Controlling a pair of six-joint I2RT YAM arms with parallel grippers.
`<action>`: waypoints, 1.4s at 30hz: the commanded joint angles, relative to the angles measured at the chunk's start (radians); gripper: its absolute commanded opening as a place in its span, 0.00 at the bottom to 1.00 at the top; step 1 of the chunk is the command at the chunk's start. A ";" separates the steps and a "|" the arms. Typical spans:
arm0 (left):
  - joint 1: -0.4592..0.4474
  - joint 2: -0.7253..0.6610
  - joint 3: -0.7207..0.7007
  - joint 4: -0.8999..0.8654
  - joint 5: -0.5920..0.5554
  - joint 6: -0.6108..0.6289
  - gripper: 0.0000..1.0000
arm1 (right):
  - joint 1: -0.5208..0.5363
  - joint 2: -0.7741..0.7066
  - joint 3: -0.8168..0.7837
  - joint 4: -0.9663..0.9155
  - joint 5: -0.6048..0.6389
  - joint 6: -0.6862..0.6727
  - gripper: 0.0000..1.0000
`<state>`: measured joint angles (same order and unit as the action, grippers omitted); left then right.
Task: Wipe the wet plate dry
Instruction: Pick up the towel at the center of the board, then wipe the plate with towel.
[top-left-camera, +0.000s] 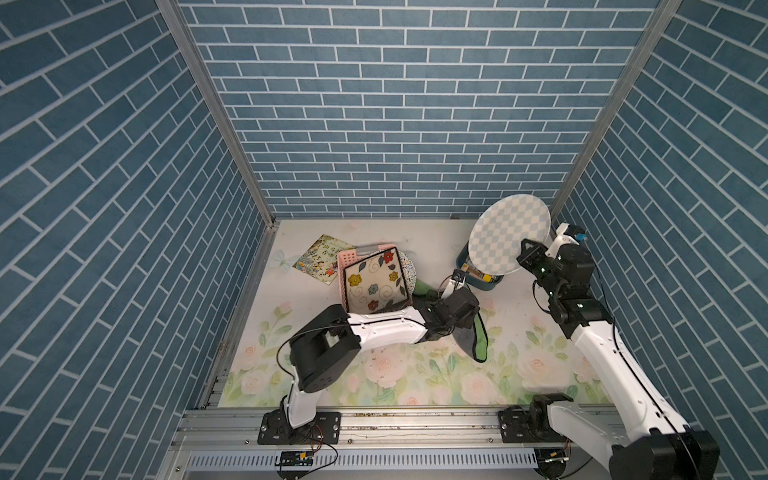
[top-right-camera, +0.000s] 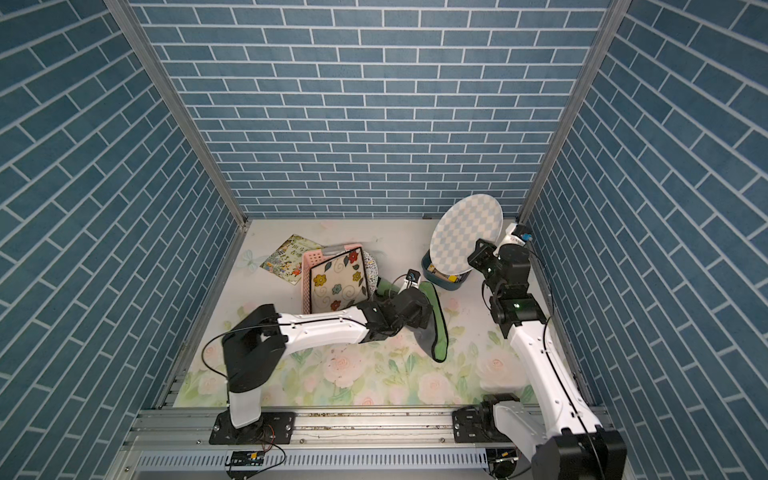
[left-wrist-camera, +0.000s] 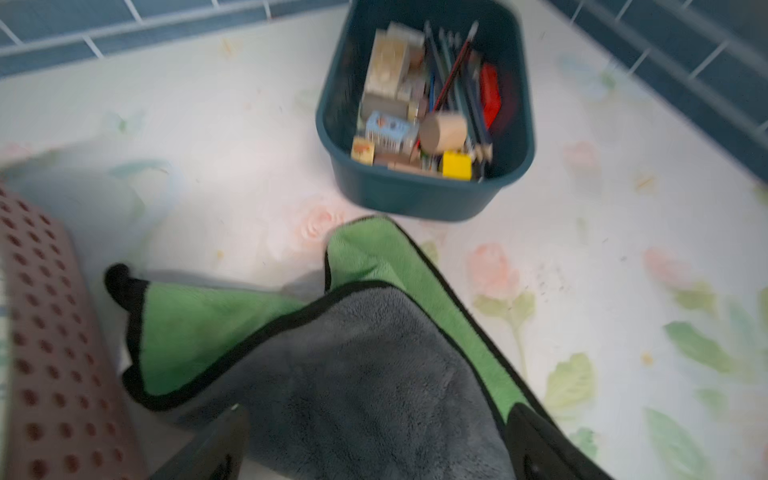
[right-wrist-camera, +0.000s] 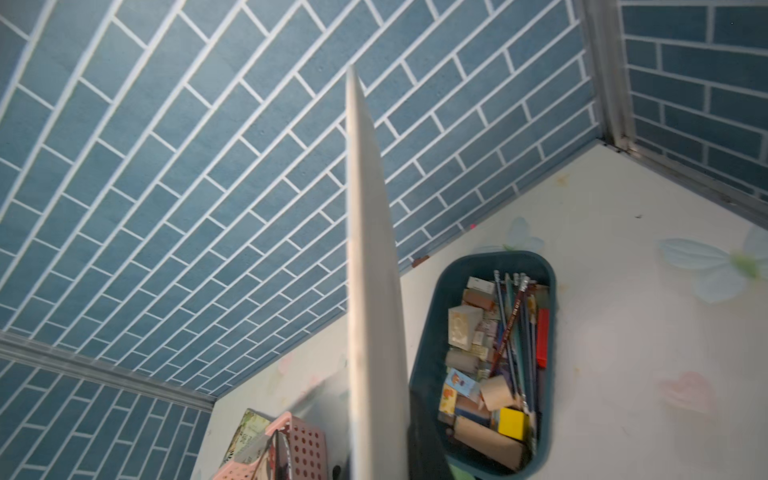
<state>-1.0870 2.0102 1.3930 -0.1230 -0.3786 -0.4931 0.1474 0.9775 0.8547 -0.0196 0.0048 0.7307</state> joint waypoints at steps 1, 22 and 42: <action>0.022 0.113 0.102 -0.081 0.043 0.017 1.00 | -0.005 -0.080 0.006 0.021 0.038 0.024 0.00; 0.107 -0.602 -0.076 0.135 0.013 0.089 0.00 | 0.043 -0.071 -0.146 0.375 -0.425 0.203 0.00; 0.080 -0.480 -0.261 0.320 0.325 -0.063 0.00 | 0.328 0.132 -0.106 1.019 -0.361 0.503 0.00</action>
<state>-0.9936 1.5204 1.1603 0.1726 -0.1726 -0.5026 0.4591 1.1233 0.6308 0.6430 -0.3012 1.1126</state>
